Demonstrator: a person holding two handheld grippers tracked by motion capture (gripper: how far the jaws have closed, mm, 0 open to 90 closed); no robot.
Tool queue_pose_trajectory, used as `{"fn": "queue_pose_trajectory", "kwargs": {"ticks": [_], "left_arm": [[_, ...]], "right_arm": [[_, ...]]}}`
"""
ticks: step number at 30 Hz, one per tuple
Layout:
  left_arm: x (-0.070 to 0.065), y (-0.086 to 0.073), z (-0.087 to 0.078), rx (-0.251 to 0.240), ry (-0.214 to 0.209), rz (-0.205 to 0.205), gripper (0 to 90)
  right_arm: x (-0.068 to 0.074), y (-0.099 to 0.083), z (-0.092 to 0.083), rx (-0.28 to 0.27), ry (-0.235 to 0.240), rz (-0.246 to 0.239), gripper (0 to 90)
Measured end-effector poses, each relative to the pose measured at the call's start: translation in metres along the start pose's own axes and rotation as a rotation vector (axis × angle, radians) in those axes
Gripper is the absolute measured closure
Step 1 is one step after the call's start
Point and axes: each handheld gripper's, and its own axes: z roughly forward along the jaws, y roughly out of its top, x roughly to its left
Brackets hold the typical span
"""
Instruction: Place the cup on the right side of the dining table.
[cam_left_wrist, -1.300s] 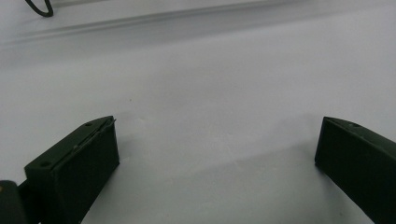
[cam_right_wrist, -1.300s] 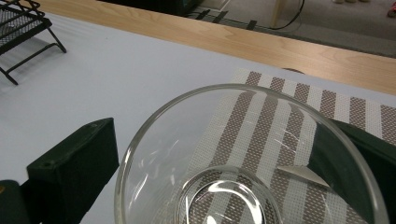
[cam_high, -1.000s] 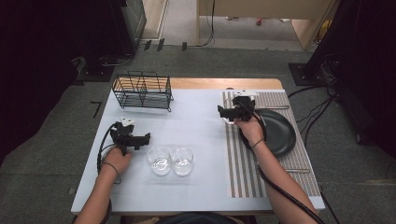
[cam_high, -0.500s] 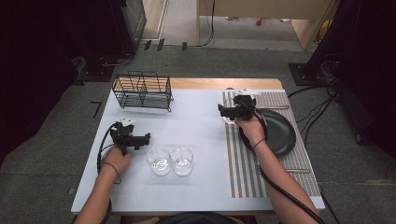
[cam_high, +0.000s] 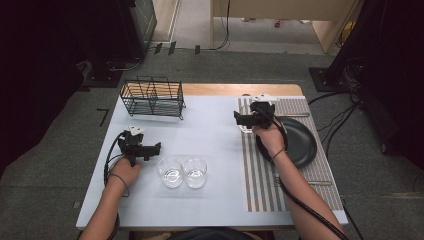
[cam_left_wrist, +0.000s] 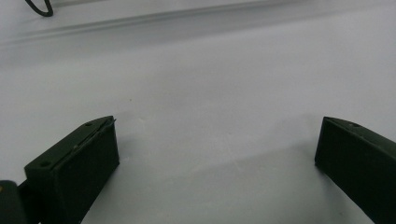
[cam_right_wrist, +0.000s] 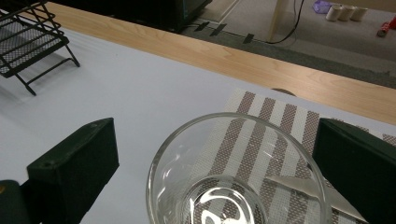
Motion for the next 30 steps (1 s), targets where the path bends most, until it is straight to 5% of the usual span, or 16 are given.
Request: {"fn": "queue_pose_trajectory", "kwargs": {"ticks": [30], "left_arm": [[0.0, 0.0, 0.0, 0.0, -0.001, -0.001, 0.0]], "right_arm": [[0.014, 0.008, -0.016, -0.003, 0.036, -0.039, 0.7]]}}
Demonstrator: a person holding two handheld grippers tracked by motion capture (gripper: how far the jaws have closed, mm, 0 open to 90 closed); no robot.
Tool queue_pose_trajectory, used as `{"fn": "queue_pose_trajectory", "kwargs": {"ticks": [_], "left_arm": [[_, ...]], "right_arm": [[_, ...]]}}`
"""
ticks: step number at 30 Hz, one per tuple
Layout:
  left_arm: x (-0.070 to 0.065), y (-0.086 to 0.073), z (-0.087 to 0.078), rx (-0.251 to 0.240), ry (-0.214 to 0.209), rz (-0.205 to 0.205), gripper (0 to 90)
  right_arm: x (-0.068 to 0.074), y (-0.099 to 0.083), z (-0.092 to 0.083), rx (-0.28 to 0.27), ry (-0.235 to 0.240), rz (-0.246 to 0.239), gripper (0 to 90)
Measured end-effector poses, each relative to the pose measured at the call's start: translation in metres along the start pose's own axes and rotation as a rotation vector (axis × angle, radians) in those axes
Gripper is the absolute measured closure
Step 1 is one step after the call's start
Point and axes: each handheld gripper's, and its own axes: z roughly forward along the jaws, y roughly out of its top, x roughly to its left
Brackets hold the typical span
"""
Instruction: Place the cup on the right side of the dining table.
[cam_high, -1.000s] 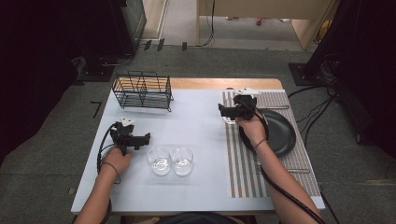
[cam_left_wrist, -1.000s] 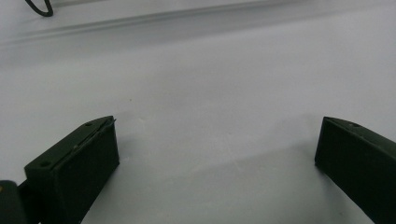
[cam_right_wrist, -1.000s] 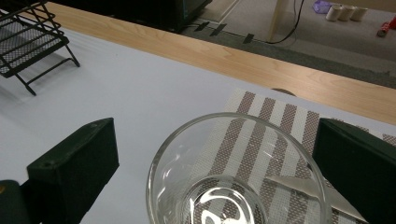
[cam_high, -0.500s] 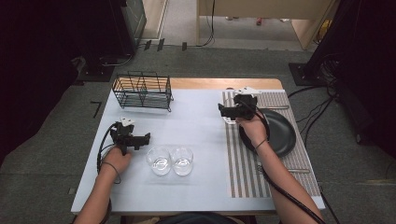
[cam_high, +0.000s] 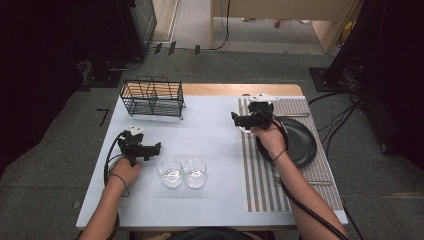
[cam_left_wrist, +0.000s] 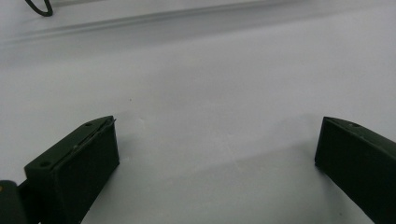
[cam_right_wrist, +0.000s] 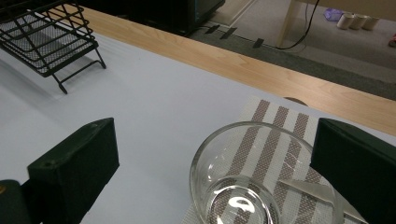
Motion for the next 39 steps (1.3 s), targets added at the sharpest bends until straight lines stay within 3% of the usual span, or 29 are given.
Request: {"fn": "queue_pose_trajectory", "kwargs": {"ticks": [15, 39], "left_arm": [[0.0, 0.0, 0.0, 0.0, 0.0, 0.0, 0.0], [0.0, 0.0, 0.0, -0.001, 0.001, 0.001, 0.0]], "right_arm": [[0.008, 0.001, -0.002, 0.013, 0.02, -0.009, 6.6], [0.028, 0.0, -0.002, 0.034, 0.082, -0.051, 6.8]]}}
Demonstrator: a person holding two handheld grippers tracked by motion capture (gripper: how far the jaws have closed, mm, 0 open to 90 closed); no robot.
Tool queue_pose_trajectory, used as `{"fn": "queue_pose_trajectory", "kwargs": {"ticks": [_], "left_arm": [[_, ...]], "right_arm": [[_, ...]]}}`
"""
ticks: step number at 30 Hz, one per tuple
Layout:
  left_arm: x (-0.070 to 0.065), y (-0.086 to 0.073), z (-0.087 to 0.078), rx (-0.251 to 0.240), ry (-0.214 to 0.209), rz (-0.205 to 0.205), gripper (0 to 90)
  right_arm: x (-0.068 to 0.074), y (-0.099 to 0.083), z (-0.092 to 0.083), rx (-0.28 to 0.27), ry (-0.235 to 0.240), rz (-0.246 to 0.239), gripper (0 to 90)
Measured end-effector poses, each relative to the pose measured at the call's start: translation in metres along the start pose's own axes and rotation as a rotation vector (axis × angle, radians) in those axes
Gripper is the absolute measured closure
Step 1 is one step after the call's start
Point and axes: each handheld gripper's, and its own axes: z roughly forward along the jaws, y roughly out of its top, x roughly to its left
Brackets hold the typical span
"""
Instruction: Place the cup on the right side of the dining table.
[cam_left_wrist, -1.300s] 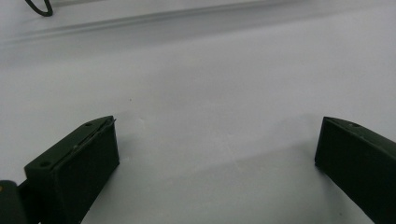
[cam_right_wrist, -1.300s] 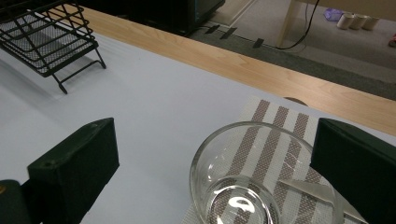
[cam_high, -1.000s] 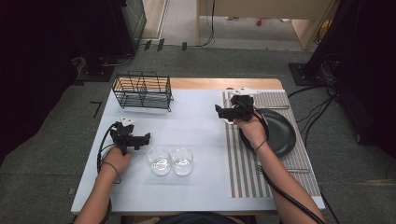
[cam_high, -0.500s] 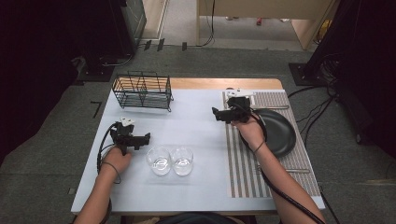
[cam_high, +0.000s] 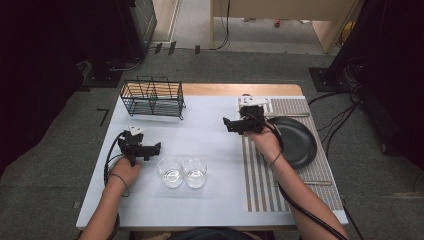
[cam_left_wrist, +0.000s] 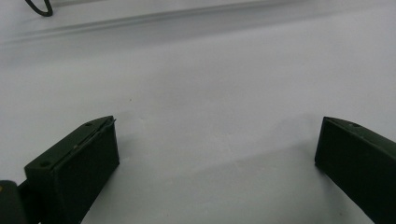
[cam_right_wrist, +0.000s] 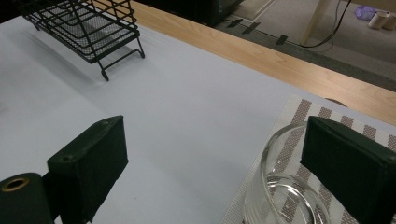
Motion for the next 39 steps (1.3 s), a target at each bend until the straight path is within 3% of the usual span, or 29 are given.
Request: {"fn": "queue_pose_trajectory", "kwargs": {"ticks": [39], "left_arm": [[0.0, 0.0, 0.0, -0.001, -0.001, -0.004, 0.0]], "right_arm": [[0.033, -0.01, 0.01, 0.018, 0.145, -0.091, 7.6]]}}
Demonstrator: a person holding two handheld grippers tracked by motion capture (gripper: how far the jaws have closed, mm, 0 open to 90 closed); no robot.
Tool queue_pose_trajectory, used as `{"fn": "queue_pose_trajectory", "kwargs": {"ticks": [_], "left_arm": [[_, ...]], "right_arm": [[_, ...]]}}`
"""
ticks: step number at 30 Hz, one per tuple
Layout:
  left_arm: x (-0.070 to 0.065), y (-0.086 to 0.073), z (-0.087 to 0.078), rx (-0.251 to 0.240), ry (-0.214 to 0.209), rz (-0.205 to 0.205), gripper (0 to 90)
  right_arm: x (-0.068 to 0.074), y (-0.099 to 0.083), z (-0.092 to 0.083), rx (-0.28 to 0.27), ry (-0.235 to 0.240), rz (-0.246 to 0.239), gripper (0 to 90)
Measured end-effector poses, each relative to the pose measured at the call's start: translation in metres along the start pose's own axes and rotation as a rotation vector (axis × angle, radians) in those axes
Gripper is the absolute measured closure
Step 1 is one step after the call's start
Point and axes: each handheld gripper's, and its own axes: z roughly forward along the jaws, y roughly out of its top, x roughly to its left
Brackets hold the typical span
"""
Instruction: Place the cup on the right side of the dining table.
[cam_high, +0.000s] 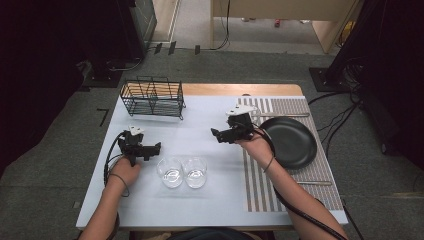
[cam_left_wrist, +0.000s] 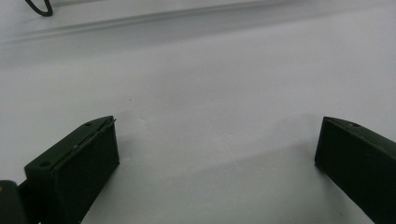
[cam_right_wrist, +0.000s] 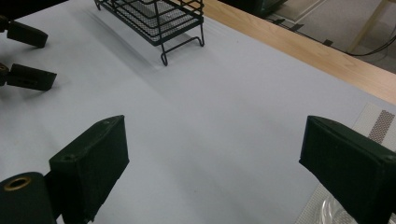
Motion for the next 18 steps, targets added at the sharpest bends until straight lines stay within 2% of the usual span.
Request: {"fn": "queue_pose_trajectory", "kwargs": {"ticks": [4, 18], "left_arm": [[0.0, 0.0, 0.0, 0.0, 0.0, 0.0, 0.0], [0.0, 0.0, 0.0, 0.002, 0.0, 0.002, 0.0]], "right_arm": [[0.001, -0.002, 0.002, -0.017, 0.045, 0.021, 7.8], [0.003, -0.011, 0.015, 0.007, 0.068, 0.014, 8.3]]}}
